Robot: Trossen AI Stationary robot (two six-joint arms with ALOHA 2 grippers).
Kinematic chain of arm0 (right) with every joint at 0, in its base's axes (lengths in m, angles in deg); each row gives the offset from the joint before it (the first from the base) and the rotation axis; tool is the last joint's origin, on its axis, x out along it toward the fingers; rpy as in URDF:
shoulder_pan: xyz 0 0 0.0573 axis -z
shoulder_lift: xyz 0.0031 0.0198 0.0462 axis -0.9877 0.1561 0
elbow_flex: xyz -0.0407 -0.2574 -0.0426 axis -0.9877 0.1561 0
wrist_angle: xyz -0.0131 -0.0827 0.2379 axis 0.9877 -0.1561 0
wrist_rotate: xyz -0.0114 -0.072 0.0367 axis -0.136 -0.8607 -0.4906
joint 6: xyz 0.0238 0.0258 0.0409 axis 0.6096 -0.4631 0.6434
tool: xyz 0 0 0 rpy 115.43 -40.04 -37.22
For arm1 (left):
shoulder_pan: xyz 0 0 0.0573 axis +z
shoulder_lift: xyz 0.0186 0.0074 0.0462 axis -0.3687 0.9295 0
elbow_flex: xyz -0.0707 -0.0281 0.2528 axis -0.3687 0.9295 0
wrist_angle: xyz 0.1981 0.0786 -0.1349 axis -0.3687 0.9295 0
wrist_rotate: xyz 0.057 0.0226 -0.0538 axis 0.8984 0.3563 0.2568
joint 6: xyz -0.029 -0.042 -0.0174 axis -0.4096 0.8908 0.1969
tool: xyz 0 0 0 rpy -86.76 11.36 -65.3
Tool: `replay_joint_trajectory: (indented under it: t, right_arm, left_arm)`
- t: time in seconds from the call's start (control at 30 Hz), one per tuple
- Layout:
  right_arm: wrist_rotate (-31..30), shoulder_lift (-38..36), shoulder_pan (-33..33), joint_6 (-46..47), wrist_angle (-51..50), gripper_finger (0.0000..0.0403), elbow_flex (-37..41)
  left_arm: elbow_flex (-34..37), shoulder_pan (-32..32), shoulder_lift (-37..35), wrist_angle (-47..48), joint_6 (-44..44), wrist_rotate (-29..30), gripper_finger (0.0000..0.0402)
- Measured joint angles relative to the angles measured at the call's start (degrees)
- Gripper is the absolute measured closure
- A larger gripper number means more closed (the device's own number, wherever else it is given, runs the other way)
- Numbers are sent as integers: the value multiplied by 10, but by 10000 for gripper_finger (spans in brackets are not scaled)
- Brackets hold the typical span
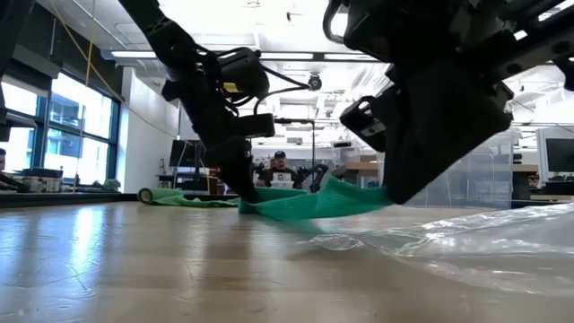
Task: Roll bandage
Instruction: Roll the blue bandage
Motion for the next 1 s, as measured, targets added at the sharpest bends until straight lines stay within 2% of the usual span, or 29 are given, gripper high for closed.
replay_joint_trajectory:
  t: [0.53, 1.0]
  right_arm:
    - [-69, -3, 37, -25, 28, 403, 0]
    - [-70, -3, 45, -33, 31, 403, 0]
  left_arm:
    - [0, -29, 0, -11, 30, -66, 228]
    - [-11, -24, 0, -20, 65, -132, 146]
